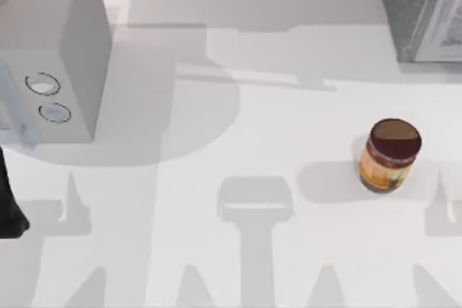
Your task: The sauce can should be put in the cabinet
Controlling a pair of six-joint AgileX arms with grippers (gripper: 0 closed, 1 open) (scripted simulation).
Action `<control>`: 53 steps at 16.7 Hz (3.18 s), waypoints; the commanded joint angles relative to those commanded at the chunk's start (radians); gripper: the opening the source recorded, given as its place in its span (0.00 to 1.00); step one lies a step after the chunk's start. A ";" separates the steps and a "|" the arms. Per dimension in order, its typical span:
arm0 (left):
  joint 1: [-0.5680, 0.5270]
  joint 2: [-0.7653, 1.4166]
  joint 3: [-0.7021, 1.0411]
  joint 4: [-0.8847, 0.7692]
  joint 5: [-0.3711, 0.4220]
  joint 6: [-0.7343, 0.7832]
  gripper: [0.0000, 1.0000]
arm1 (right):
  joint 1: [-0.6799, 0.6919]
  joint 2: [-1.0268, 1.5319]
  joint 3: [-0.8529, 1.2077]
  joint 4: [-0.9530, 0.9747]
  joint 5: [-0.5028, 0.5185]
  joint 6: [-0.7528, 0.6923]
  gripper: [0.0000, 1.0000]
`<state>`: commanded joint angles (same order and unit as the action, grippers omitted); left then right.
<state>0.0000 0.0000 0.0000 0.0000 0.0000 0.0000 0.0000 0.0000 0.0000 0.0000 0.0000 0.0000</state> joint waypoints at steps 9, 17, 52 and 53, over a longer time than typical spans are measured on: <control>0.000 0.000 0.000 0.000 0.000 0.000 1.00 | -0.015 0.204 0.133 -0.131 -0.178 -0.223 1.00; 0.000 0.000 0.000 0.000 0.000 0.000 1.00 | -0.066 0.624 0.393 -0.405 -0.465 -0.696 1.00; 0.000 0.000 0.000 0.000 0.000 0.000 1.00 | -0.212 2.275 1.363 -1.468 -1.311 -2.464 1.00; 0.000 0.000 0.000 0.000 0.000 0.000 1.00 | -0.215 2.324 1.390 -1.500 -1.321 -2.511 1.00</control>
<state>0.0000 0.0000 0.0000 0.0000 0.0000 0.0000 -0.2154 2.3244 1.3901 -1.4997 -1.3213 -2.5113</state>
